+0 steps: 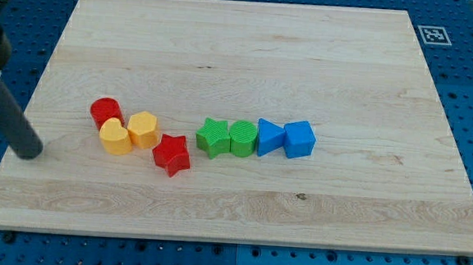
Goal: Push the red star up a bit
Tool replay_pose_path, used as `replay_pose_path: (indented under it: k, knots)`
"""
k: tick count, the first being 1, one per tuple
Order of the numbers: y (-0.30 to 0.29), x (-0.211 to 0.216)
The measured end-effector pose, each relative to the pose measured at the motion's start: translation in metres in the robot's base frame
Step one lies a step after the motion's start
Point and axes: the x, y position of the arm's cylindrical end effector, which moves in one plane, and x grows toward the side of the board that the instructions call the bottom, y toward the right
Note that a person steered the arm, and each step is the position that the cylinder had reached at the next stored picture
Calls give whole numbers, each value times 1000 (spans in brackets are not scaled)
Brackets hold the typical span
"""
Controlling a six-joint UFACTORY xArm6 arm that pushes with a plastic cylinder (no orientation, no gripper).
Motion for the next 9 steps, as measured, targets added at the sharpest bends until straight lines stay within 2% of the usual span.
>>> replay_pose_path:
  k: [2,3,6,7,9]
  knots:
    - [26,64]
    - [54,75]
    - [146,58]
    - [146,56]
    - [159,21]
